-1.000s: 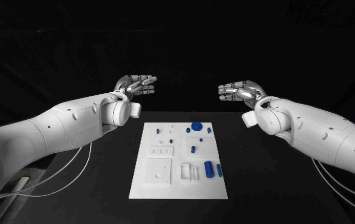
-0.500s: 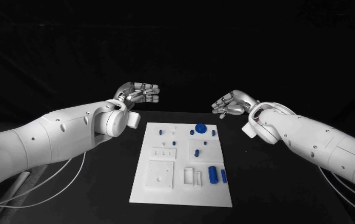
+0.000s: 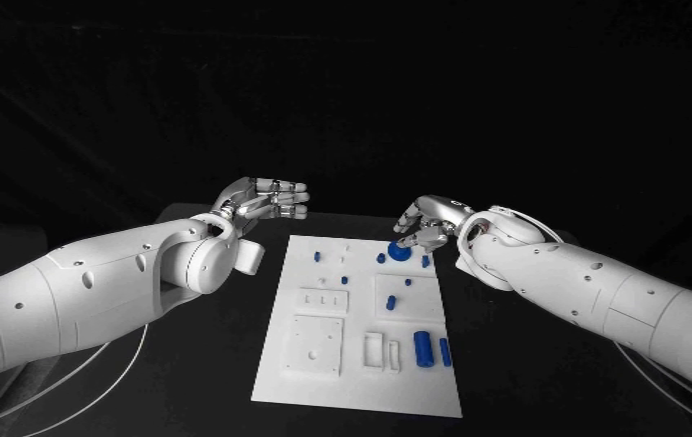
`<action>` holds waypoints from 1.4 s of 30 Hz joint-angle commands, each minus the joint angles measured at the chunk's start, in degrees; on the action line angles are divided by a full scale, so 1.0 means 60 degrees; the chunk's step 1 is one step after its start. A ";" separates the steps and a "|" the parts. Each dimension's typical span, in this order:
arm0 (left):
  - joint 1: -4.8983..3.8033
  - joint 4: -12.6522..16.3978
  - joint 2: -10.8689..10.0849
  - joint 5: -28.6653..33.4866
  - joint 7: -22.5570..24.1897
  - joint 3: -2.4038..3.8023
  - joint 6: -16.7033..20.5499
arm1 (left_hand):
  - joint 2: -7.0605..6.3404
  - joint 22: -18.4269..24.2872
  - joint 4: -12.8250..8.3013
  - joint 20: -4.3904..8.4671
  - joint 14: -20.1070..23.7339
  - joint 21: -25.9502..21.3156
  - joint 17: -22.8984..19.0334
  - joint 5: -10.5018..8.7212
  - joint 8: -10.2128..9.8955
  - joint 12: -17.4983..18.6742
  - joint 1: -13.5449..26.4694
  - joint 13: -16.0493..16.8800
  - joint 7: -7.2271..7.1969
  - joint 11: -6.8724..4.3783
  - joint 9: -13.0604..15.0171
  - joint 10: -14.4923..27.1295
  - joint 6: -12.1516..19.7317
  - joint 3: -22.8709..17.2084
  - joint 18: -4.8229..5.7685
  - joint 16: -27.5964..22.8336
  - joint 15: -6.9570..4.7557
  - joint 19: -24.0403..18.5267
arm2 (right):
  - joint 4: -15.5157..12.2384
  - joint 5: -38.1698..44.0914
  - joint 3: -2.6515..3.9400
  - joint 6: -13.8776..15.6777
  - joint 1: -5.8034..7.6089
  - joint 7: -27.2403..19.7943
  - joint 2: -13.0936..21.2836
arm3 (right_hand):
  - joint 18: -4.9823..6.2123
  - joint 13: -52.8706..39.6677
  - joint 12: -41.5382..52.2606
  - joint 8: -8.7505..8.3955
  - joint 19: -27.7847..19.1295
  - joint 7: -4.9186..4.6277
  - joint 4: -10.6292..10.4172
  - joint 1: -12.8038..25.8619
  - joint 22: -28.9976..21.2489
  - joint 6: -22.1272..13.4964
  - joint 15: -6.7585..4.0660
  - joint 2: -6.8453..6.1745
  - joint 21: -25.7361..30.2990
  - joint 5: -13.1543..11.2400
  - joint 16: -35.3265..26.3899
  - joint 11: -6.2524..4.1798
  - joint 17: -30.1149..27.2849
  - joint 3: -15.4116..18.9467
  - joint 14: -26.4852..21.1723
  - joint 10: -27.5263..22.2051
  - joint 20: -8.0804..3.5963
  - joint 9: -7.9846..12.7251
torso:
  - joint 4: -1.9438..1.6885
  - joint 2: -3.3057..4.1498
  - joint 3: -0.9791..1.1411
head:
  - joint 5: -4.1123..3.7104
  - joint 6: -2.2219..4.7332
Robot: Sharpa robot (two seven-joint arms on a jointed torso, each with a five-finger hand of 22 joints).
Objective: Assemble the parts on the task board
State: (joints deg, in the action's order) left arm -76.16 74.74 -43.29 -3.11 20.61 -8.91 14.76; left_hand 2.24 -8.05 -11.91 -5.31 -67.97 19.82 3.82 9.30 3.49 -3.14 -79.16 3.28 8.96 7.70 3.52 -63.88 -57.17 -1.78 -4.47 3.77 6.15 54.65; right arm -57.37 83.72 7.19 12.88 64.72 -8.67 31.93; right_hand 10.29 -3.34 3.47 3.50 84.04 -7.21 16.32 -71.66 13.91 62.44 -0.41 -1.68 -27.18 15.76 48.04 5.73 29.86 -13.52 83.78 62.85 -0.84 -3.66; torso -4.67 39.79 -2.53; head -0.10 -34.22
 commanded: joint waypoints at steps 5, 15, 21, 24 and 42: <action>-0.0108 0.0548 -0.0189 -0.0227 0.0157 0.0025 -0.0137 | 0.0036 0.0098 -0.0018 -0.0018 -0.0036 0.0062 0.0002 -0.0052 0.0022 -0.0037 0.0102 0.0008 0.0007 0.0028 0.0013 0.0193 0.0121 0.0266 -0.0029 -0.0012 0.0025 -0.0023 | -0.0054 0.2433 0.0008 0.0606 -0.0001 0.0785 -0.0168 | 0.0012 0.0006 -0.0031 0.0011 0.0348 0.0068 0.0007 -0.0154 0.0286 -0.0076 0.0087 -0.0155 -0.0276 -0.0159 0.0561 0.0032 -0.0164 -0.0201 -0.0147 -0.0235 -0.0018 -0.0003 | -0.0217 0.0354 -0.0072 | -0.0061 0.0121; -0.0251 0.1176 -0.0348 -0.0358 0.0130 0.0032 -0.0042 | 0.0052 0.0285 0.0011 -0.0083 0.0139 -0.0010 -0.0006 -0.0074 0.0016 -0.0034 0.0055 0.0008 0.0027 0.0072 0.0008 0.0312 0.0242 0.0519 -0.0033 -0.0025 0.0093 -0.0065 | -0.0104 0.3956 0.0011 0.0973 -0.0006 0.1506 -0.0354 | 0.0020 0.0006 -0.0031 0.0008 0.0355 0.0100 0.0003 -0.0210 0.0511 -0.0054 0.0115 -0.0357 -0.0267 -0.0289 0.0971 0.0044 -0.0526 -0.0733 -0.0238 -0.0280 0.0004 0.0000 | -0.0359 0.0681 -0.0116 | -0.0220 0.0332; -0.0340 0.1397 -0.0418 -0.0428 0.0125 0.0034 0.0036 | 0.0000 0.0407 0.0066 -0.0173 0.0371 -0.0124 -0.0008 -0.0074 0.0013 -0.0038 0.0003 0.0011 0.0044 0.0132 0.0003 0.0491 0.0343 0.0578 -0.0062 -0.0031 0.0179 -0.0136 | -0.0034 0.4431 0.0013 0.0939 -0.0007 0.1764 -0.0413 | 0.0022 0.0008 -0.0034 0.0008 0.0347 0.0112 0.0002 -0.0257 0.0572 -0.0070 0.0129 -0.0448 -0.0283 -0.0328 0.1024 0.0052 -0.0562 -0.0866 -0.0251 -0.0363 0.0018 0.0000 | -0.0409 0.0855 -0.0115 | -0.0355 0.0412; -0.0379 0.1486 -0.0444 -0.0461 0.0123 0.0034 0.0062 | -0.0016 0.0442 0.0090 -0.0195 0.0418 -0.0153 -0.0008 -0.0073 0.0010 -0.0039 -0.0011 0.0011 0.0048 0.0142 0.0002 0.0522 0.0369 0.0589 -0.0076 -0.0034 0.0196 -0.0142 | 0.0029 0.4542 0.0014 0.0897 -0.0008 0.1797 -0.0448 | 0.0020 0.0008 -0.0033 0.0009 0.0347 0.0117 0.0001 -0.0264 0.0577 -0.0060 0.0129 -0.0449 -0.0282 -0.0339 0.1029 0.0046 -0.0565 -0.0878 -0.0250 -0.0374 0.0019 0.0000 | -0.0425 0.0932 -0.0112 | -0.0392 0.0434; -0.0422 0.1595 -0.0455 -0.0499 0.0076 0.0034 0.0132 | -0.0090 0.0575 0.0228 -0.0223 0.0432 -0.0226 -0.0005 -0.0083 -0.0007 -0.0038 -0.0062 0.0011 0.0087 0.0172 -0.0014 0.0605 0.0728 0.0612 -0.0103 -0.0032 0.0210 -0.0083 | 0.0397 0.4766 0.0024 0.0739 -0.0057 0.1646 -0.0662 | -0.0023 0.0005 -0.0032 0.0010 0.0340 0.0100 -0.0007 -0.0155 0.0948 0.0042 0.0112 -0.0538 -0.0595 -0.0370 0.1170 0.0019 -0.0635 -0.1377 -0.0268 -0.0148 -0.0013 -0.0001 | -0.0540 0.1285 -0.0106 | -0.0392 0.0615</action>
State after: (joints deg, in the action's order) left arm -78.59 84.09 -46.04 -5.73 20.61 -8.77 15.30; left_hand 2.18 -4.65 -10.87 -6.35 -65.81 18.84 3.83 9.04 3.49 -3.14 -79.23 3.26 9.50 8.73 3.50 -60.80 -53.00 1.74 -4.45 3.76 7.27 54.06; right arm -55.02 110.91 7.31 17.90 64.42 1.25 28.06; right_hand 9.70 -3.33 3.47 3.49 84.02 -6.73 16.15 -72.63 19.56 62.31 0.31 -4.46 -30.75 13.76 54.72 5.73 26.10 -21.47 82.66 61.65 -1.00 -3.65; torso -7.81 47.05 -3.15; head -2.37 -30.70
